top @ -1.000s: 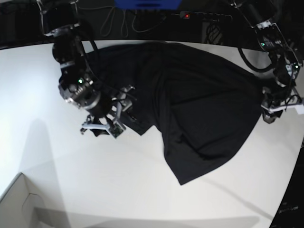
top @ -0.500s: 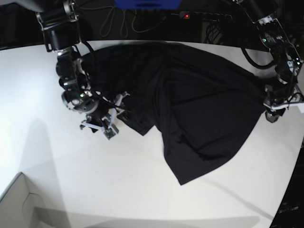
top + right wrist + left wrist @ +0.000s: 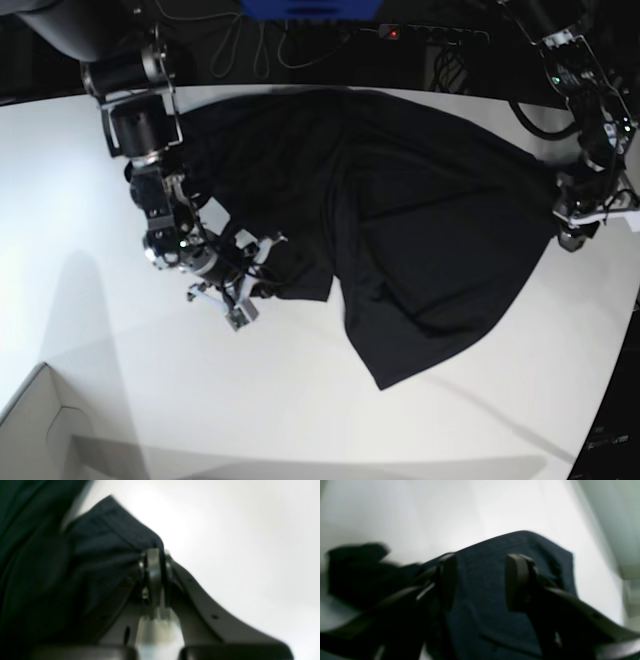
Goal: Layout the t-shirt on the table in an organized manner, then fold the t-shirt properly
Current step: 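Drag the shirt corner with the right gripper toward the left gripper, then pull the grasped shirt edge with the right gripper away from the left gripper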
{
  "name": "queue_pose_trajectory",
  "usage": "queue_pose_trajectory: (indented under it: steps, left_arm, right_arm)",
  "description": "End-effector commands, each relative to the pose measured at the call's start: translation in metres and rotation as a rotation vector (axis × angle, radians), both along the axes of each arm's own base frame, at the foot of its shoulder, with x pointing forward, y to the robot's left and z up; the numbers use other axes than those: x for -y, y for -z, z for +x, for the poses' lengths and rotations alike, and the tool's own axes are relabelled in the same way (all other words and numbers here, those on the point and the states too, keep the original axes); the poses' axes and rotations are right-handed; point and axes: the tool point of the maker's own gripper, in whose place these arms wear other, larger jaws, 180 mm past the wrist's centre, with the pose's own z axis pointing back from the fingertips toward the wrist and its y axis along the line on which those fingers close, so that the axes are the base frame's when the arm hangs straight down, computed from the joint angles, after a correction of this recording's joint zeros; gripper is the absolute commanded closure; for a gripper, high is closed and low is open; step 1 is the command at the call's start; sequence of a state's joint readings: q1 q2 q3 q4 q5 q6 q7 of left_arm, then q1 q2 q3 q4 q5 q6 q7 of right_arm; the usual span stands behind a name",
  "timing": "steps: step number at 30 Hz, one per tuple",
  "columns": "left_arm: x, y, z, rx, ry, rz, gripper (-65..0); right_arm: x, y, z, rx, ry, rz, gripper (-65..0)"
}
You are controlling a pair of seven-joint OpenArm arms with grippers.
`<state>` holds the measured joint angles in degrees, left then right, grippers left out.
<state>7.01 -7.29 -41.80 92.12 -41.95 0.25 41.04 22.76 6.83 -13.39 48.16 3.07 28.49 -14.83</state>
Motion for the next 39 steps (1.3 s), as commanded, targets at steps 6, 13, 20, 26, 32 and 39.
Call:
queue_pose_trajectory:
  steps: [6,13,20,26,32,39]
  left_arm:
    - [-0.003,-0.025,-0.005,0.047,0.017,0.067,-29.8]
    - [0.001,-0.033,-0.016,0.05,0.031,0.098,-29.8]
    - [0.004,-0.034,-0.026,0.037,0.039,0.113,-29.8]
    - [0.004,-0.033,-0.028,0.033,0.041,0.116,-29.8]
    - [0.008,-0.047,-0.03,0.056,0.056,0.148,-29.8]
    - [0.008,-0.05,-0.029,0.062,0.058,0.152,-29.8]
  right_arm:
    - [0.035,-0.024,0.067,0.009,0.062,-0.088,0.0]
    - [0.013,-0.15,0.155,0.248,0.061,-0.033,0.0]
    - [-0.05,-0.251,0.187,0.413,-0.011,0.047,0.0]
    - [-0.117,-0.299,0.177,0.516,-0.106,0.125,0.0]
    - [-0.139,-0.343,0.178,0.596,-0.132,0.166,0.0]
    - [-0.123,-0.38,0.194,0.682,-0.019,0.165,-1.1]
